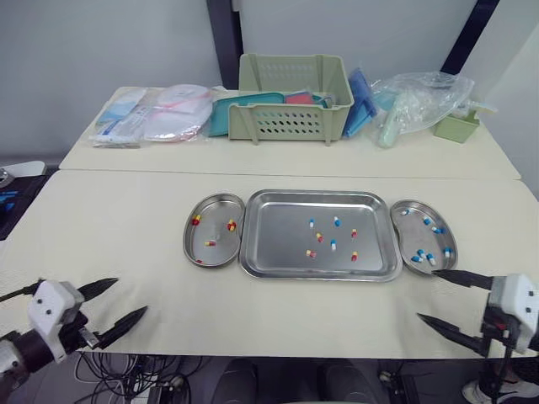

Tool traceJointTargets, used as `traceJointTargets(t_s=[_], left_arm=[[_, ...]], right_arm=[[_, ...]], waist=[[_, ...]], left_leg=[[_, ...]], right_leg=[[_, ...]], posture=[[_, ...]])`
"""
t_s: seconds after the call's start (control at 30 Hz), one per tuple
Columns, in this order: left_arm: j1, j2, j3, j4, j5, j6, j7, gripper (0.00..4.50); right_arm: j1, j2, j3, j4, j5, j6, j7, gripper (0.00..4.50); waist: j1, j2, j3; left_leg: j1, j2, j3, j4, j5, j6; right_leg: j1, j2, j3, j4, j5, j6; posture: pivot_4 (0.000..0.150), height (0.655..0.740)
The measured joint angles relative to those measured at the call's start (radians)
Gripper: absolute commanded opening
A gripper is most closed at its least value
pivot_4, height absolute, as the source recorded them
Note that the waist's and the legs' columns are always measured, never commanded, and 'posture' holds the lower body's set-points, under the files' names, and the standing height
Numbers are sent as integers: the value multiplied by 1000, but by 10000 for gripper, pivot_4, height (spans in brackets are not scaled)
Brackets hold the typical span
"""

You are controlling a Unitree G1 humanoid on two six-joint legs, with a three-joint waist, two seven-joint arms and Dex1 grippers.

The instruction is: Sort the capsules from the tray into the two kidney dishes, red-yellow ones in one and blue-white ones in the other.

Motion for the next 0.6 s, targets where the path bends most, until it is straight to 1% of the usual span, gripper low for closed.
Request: traceJointTargets(t_s=[0.1, 0.2, 0.33, 0.37, 0.43, 0.5, 0.6], left_arm=[[-37, 23, -46, -93, -33, 69, -8, 45000], [-148, 62, -142, -189, -39, 132, -9, 45000], [-422, 92, -340, -239, -26, 267, 21, 45000], [-530, 92, -415, -237, -10, 307, 24, 45000], [-642, 79, -498, -226, 1, 339, 16, 45000], [-714, 49, -553, -205, 12, 343, 9, 45000], [-871, -30, -693, -82, 73, 319, -39, 38942]], right_arm=[[-3, 2, 32, -22, 1, 14, -23, 44697], [-9, 19, 83, -47, 1, 22, -47, 44697], [-8, 26, 122, -82, 0, 55, -88, 44697], [-11, 27, 135, -92, 1, 70, -99, 44697], [-13, 28, 142, -115, 3, 85, -116, 44697], [-10, 29, 147, -122, 4, 98, -128, 44697], [-4, 31, 156, -133, 9, 123, -151, 45000]], waist=[[3, 0, 0], [5, 0, 0], [3, 1, 0], [3, 1, 0], [0, 1, 0], [-6, 1, 0], [-2, 1, 0]], left_leg=[[0, 0, -1, 0, 0, 0], [0, 0, -1, 1, 0, 0], [0, 0, -2, 1, 0, 0], [-1, -1, -2, 1, 0, 0], [-1, -1, -1, 2, 0, 0], [-1, 0, -1, 1, 0, 0], [-1, -1, -1, 3, 0, 0]], right_leg=[[0, 0, -1, 0, 0, 0], [0, 0, -1, 0, 0, 0], [0, 1, -1, 1, 0, 0], [0, 1, -2, 1, 0, 0], [0, 1, -1, 1, 0, 0], [-1, 1, 0, 1, 0, 0], [0, 1, -1, 2, 0, 0]], posture=[[1500, 7400], [1500, 7400], [1500, 7400], [1500, 7400], [1500, 7400], [1500, 7400], [1500, 7400]])
